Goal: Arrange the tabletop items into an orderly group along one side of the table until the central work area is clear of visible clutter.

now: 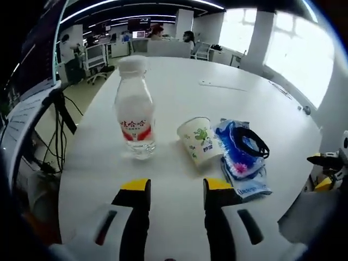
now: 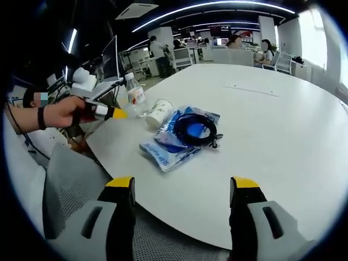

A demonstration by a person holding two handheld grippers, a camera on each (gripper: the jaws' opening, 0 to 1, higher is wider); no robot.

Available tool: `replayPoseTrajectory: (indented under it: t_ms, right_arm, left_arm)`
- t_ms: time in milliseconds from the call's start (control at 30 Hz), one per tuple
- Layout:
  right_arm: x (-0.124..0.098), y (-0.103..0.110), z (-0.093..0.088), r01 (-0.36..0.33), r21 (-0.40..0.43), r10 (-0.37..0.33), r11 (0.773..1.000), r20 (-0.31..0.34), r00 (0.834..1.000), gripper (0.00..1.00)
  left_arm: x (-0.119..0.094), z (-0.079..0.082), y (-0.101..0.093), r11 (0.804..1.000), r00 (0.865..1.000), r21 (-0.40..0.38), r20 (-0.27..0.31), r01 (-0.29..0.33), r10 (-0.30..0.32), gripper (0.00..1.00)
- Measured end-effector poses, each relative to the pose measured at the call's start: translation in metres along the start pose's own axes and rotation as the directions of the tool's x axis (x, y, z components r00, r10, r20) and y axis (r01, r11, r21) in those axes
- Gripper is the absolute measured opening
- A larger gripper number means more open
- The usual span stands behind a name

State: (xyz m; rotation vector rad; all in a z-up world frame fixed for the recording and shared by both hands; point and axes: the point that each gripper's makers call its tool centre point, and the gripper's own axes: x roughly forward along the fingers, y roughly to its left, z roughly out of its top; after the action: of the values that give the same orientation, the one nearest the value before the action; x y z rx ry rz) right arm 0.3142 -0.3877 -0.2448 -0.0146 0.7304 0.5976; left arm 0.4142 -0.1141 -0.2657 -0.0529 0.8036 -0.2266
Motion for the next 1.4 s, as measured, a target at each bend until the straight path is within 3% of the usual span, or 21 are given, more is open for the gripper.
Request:
replayPoseTrajectory:
  t_ms: [433,733,867,1400]
  right_arm:
    - [-0.004,-0.003,-0.005,0.01,0.008,-0.01,1.0,-0.01,1.0,0.7]
    - [-0.005,-0.009,-0.007,0.021,0.017,-0.02,1.0,-0.015,1.0,0.71]
    - [-0.005,-0.012,-0.007,0.023,0.023,-0.022,0.999,-0.018,1.0,0.71]
    - [-0.003,-0.022,-0.006,0.031,0.037,-0.03,0.999,-0.031,0.999,0.71]
  left_arm:
    - [0.021,0.021,-0.017,0.999,0.999,-0.01,0.0,0.052,-0.052,0.39]
    - [0.039,0.023,-0.029,0.996,0.996,-0.035,-0.033,0.08,-0.081,0.41]
    - [0.05,0.026,-0.033,0.992,0.994,-0.082,-0.052,0.095,-0.1,0.42]
    - [0.081,0.026,-0.047,0.983,0.986,-0.154,-0.121,0.098,-0.117,0.48]
